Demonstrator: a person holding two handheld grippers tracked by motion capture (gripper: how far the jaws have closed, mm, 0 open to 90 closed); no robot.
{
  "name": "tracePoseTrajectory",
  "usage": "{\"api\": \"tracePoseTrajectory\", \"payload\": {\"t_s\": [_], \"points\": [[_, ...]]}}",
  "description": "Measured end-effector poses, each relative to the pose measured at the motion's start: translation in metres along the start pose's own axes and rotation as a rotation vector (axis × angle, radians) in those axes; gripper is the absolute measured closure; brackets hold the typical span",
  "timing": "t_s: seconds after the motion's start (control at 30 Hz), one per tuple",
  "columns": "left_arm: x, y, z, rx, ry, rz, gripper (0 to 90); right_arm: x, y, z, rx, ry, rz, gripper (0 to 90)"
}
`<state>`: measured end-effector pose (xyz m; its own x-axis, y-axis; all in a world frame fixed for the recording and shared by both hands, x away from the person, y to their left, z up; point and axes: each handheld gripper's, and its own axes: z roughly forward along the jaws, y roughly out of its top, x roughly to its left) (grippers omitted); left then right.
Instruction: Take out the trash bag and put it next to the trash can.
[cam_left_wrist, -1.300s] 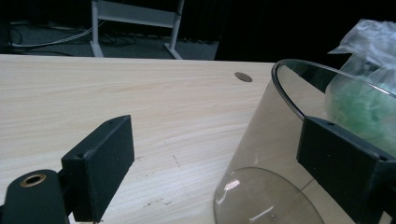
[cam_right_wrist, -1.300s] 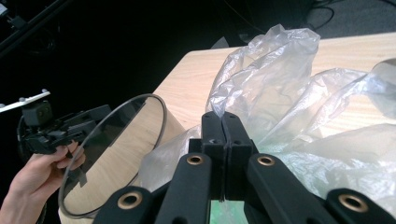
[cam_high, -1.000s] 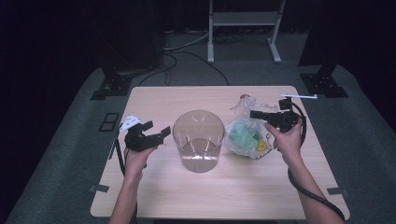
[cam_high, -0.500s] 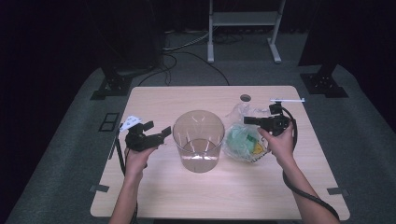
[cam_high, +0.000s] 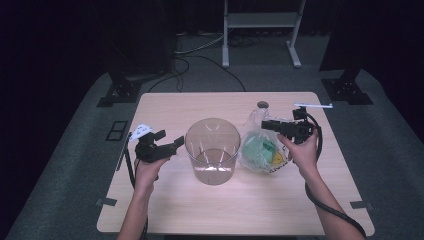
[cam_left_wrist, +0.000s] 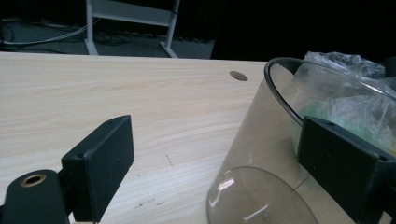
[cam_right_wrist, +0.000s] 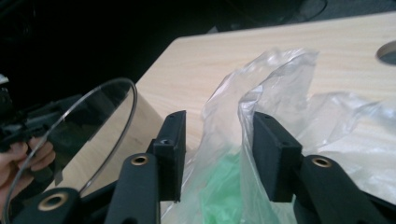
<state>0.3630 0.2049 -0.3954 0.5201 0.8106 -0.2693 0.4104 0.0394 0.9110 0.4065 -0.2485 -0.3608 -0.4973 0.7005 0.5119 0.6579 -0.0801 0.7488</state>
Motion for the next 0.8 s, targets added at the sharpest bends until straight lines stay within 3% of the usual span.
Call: {"api": "tracePoseTrajectory", "payload": {"t_s": [0.33,0.8], "points": [[0.0,0.0,-0.001,-0.002,-0.001,-0.002,10.0,0.0,0.009,-0.023,-0.068,-0.05,-0.019,48.5],[0.0,0.0,0.0,-0.001,0.001,-0.003,10.0,-0.01,0.013,-0.048,-0.112,-0.067,-0.009,45.4]]}}
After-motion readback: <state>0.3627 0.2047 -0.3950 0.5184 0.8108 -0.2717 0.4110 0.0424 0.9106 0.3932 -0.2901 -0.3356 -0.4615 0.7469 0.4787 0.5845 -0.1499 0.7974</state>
